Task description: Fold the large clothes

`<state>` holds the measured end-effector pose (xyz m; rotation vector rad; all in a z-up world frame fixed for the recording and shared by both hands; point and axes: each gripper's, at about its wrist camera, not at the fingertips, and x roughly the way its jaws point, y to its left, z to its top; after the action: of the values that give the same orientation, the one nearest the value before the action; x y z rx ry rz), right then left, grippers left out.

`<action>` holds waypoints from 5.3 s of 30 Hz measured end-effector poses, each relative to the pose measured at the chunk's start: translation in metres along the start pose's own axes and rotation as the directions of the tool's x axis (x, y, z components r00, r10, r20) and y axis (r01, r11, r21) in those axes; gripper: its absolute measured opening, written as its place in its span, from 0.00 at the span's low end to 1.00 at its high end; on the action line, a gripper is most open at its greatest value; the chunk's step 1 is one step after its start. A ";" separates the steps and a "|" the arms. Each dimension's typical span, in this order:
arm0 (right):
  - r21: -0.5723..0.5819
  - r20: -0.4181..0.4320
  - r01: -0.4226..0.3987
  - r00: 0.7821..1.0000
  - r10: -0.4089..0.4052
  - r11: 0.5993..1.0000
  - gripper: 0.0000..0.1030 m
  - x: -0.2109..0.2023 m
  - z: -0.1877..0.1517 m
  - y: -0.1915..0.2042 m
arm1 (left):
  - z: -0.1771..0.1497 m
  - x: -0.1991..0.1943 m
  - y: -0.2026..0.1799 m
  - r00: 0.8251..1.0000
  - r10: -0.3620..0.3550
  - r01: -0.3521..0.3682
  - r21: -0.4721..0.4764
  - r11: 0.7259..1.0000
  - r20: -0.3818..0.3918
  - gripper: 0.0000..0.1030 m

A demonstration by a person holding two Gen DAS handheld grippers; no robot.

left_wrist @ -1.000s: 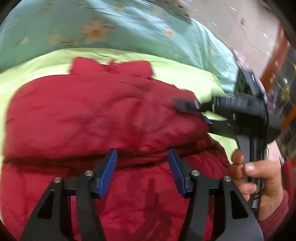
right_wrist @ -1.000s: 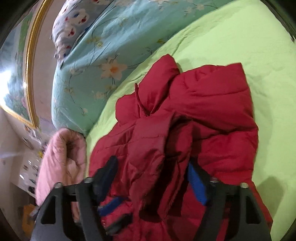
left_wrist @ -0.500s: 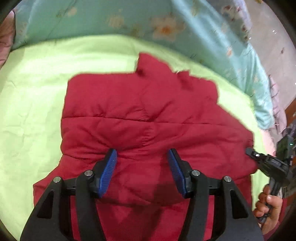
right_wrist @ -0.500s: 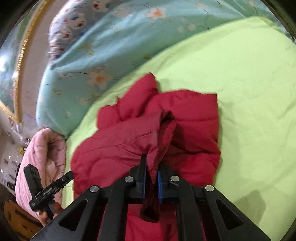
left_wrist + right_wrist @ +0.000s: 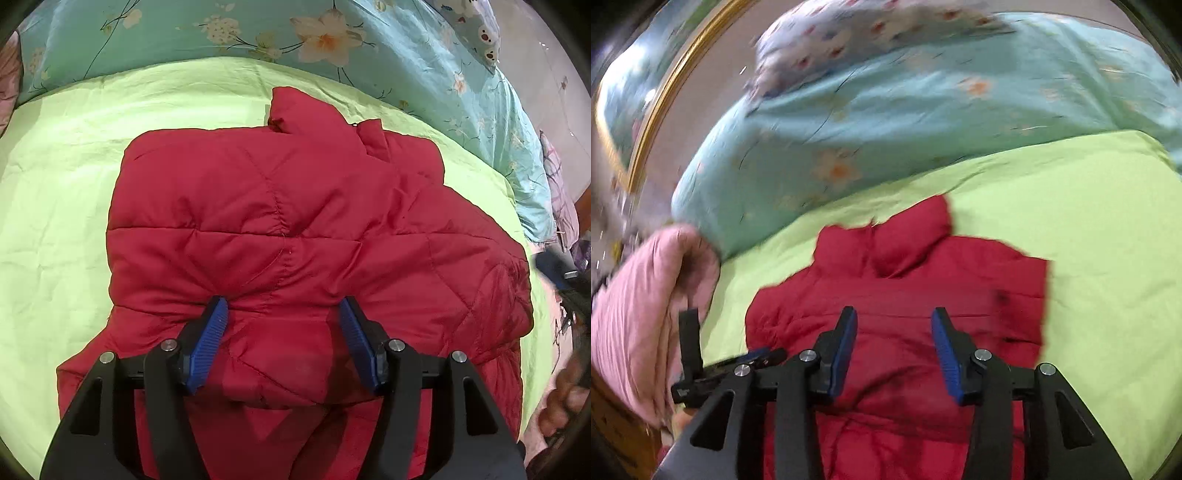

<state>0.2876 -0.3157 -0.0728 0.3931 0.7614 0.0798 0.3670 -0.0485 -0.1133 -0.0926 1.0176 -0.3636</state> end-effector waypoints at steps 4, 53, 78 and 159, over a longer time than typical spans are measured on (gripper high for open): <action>-0.009 -0.132 0.079 0.988 -0.079 0.997 0.37 0.053 -0.016 -0.013 | -0.002 0.000 0.001 1.000 -0.013 0.013 0.009 1.000 0.004 0.61; -0.006 -0.142 0.009 0.990 -0.010 1.000 0.53 -0.099 -0.138 -0.005 | -0.139 -0.151 0.068 0.998 -0.001 0.006 -0.071 0.997 0.070 0.65; 0.087 -0.121 0.122 0.986 -0.111 0.989 0.69 -0.195 -0.243 -0.034 | -0.229 -0.173 0.122 0.999 -0.007 0.001 -0.176 0.984 -0.035 0.67; 0.126 0.131 -0.260 0.961 0.244 0.957 0.17 -0.241 -0.152 -0.022 | -0.165 -0.260 0.053 0.968 -0.143 0.161 -0.074 0.984 0.204 0.16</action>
<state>0.0073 -0.3390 -0.0221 0.6252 0.6021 0.2423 0.1183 0.1047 -0.0011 -0.2848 0.8316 -0.4394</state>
